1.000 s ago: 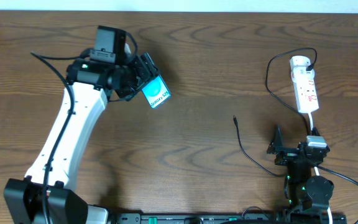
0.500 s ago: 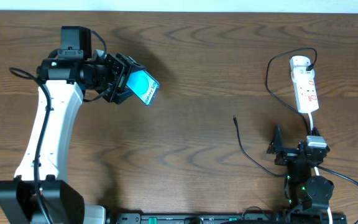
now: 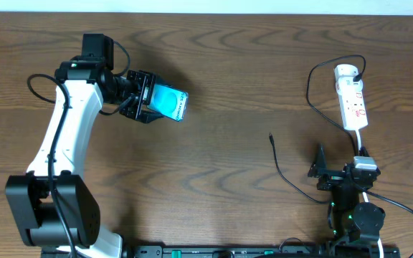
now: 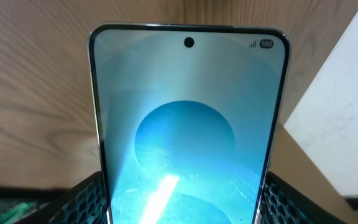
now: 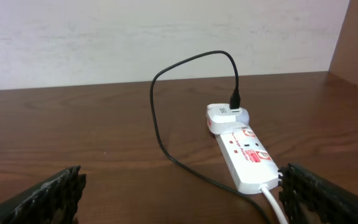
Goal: Plug charger to phone and switch on socket
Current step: 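Lift the phone with the left gripper and raise it upright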
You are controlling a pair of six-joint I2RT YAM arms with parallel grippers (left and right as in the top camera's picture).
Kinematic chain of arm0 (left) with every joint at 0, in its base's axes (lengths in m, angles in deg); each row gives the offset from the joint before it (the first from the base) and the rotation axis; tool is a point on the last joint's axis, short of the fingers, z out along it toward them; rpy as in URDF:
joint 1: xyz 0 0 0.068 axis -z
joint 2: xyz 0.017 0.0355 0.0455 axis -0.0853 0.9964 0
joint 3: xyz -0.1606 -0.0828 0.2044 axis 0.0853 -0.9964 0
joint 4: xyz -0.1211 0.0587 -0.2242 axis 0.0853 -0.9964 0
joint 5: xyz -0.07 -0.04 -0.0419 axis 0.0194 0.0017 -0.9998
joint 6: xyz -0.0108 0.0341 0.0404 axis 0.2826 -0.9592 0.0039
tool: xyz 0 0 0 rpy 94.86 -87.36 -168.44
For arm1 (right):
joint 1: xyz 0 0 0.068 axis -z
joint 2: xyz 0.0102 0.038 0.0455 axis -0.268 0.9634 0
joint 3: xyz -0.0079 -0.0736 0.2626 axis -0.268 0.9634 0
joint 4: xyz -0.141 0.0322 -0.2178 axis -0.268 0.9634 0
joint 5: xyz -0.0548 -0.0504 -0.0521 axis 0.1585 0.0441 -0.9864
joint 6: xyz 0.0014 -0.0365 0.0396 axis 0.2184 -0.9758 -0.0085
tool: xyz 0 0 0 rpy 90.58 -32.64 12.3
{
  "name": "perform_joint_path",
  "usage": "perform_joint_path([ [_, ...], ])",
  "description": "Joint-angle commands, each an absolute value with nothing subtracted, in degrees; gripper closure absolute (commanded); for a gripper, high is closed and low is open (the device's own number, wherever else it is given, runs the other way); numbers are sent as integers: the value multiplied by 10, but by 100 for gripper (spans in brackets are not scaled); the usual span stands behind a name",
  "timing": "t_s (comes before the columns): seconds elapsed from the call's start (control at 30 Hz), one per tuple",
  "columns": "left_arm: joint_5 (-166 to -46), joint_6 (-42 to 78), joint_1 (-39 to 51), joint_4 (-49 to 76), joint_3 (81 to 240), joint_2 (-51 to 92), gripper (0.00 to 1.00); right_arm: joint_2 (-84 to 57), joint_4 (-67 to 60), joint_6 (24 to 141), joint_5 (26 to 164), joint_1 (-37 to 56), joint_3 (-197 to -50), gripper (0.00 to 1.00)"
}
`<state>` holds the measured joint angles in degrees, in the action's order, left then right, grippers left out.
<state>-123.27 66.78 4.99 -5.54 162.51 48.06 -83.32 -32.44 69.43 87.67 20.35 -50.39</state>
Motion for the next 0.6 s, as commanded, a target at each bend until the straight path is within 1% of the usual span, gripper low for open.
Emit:
perform_joint_path([
  [0.0,-1287,719,48,-52,1622,488,93,-835,-322,702,880,206,-503,1],
  [0.1,-1323,738,48,-41,1622,488,93,-835,-322,701,880,206,-503,1],
  [0.3,-1431,736,46,-26,1622,488,93,-835,-322,702,880,206,-503,1],
  [0.57,-1443,735,45,-27,1622,488,93,-835,-322,702,880,206,-503,1],
])
